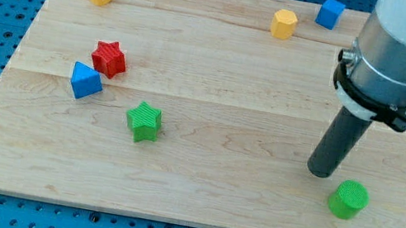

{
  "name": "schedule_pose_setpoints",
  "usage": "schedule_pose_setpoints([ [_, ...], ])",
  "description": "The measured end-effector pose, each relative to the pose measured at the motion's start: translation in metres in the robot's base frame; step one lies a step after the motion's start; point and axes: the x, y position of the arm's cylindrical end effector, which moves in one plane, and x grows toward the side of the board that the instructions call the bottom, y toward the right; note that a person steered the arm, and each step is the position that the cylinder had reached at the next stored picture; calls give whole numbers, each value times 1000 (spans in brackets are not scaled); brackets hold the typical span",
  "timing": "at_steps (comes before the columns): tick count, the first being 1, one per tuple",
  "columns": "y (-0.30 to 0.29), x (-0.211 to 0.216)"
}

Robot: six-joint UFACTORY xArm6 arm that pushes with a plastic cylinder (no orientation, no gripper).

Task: Push the red star closer to the green star

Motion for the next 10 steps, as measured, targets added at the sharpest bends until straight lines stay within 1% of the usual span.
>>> schedule_pose_setpoints([
  [2,20,23],
  [3,30,24],
  [4,-5,-25],
  [5,-69,-98],
  [6,-171,-152],
  [7,-286,-178],
  [8,-363,-167],
  [9,-325,-142],
  [10,-240,-142],
])
